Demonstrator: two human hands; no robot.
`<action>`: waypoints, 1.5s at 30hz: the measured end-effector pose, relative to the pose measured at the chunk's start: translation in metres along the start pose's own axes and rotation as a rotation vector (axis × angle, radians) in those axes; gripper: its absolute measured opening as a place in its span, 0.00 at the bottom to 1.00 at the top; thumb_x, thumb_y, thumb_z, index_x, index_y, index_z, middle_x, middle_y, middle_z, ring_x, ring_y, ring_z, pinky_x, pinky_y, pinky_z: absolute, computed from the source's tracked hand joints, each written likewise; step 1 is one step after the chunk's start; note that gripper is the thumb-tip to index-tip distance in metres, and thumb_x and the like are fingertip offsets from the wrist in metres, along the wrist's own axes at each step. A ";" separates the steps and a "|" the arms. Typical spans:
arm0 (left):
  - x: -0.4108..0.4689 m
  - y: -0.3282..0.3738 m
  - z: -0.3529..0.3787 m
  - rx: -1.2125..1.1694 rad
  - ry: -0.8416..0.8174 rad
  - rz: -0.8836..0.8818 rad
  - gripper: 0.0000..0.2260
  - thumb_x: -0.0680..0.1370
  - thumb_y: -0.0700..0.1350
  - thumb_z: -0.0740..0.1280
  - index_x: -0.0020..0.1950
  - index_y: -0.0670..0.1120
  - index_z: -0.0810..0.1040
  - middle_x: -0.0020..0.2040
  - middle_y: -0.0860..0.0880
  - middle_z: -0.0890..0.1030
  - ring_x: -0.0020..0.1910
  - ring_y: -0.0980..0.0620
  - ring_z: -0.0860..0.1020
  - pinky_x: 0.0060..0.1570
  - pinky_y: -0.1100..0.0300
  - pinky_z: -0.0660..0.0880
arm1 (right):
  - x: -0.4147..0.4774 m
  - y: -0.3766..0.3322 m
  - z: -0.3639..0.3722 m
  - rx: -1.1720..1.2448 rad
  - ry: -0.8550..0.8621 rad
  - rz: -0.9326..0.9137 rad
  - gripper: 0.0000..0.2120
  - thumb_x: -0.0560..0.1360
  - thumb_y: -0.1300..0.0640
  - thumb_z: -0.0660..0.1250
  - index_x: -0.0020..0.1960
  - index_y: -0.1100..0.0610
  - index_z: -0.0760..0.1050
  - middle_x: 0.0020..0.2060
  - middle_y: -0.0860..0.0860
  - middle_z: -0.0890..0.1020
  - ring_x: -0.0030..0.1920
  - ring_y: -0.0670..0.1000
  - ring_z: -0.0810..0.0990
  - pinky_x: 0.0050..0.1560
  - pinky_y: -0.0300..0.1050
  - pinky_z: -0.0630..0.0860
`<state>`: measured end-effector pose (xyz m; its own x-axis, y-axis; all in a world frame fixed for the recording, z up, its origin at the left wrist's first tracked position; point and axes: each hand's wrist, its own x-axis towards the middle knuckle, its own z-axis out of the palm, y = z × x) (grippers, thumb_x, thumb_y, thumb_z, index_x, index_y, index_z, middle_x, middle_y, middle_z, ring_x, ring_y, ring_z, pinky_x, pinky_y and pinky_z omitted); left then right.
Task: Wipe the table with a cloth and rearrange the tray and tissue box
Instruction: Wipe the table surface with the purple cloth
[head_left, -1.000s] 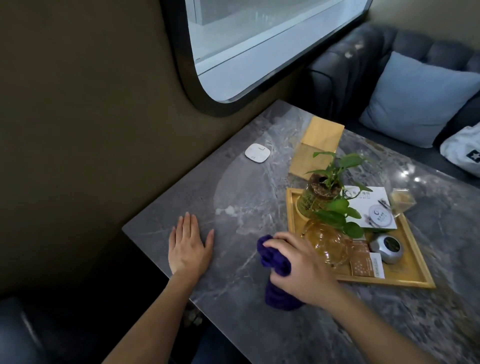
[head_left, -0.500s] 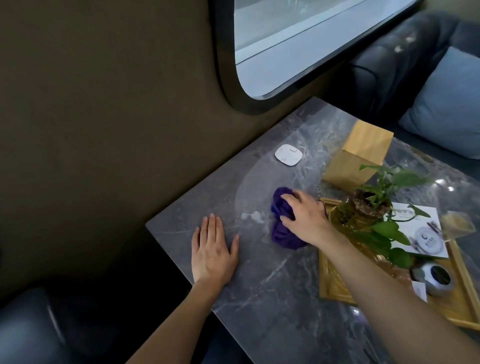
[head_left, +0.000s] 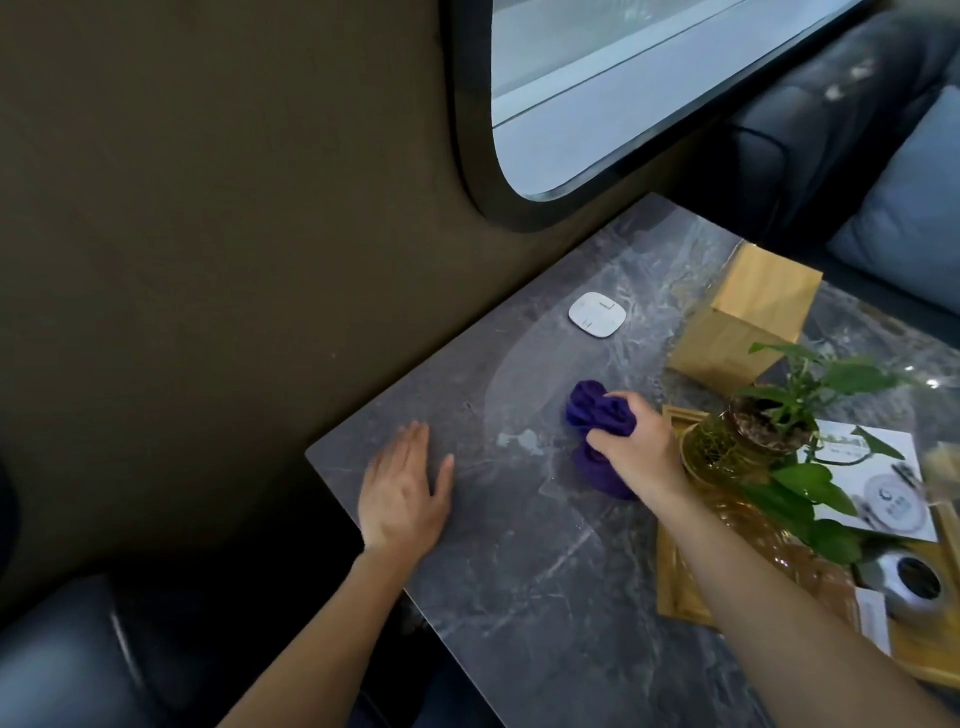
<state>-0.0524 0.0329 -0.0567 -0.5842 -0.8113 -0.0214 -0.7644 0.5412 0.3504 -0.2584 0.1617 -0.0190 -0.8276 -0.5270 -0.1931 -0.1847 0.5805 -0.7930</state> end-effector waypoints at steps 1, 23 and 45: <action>0.004 -0.007 -0.002 0.056 -0.022 -0.016 0.30 0.78 0.60 0.47 0.75 0.43 0.56 0.76 0.46 0.60 0.75 0.50 0.57 0.74 0.53 0.53 | 0.001 -0.002 0.000 0.140 0.000 0.044 0.15 0.64 0.63 0.70 0.48 0.52 0.76 0.42 0.52 0.80 0.47 0.55 0.77 0.49 0.44 0.70; 0.011 -0.020 0.007 0.123 -0.067 -0.074 0.25 0.80 0.51 0.44 0.76 0.45 0.49 0.78 0.49 0.51 0.77 0.54 0.47 0.75 0.53 0.42 | -0.012 -0.008 0.073 -0.521 -0.181 -0.364 0.31 0.69 0.47 0.67 0.70 0.49 0.64 0.68 0.56 0.70 0.74 0.61 0.55 0.72 0.61 0.45; 0.037 -0.059 -0.026 -0.001 -0.476 0.150 0.23 0.83 0.43 0.48 0.76 0.48 0.44 0.78 0.51 0.44 0.76 0.56 0.43 0.73 0.60 0.39 | -0.076 -0.037 0.048 0.132 -0.622 -0.331 0.21 0.57 0.62 0.69 0.48 0.46 0.81 0.45 0.41 0.82 0.45 0.36 0.78 0.50 0.26 0.69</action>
<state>-0.0219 -0.0353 -0.0540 -0.7474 -0.5335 -0.3959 -0.6625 0.6435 0.3835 -0.1632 0.1504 -0.0023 -0.2763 -0.9415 -0.1930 -0.2753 0.2699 -0.9227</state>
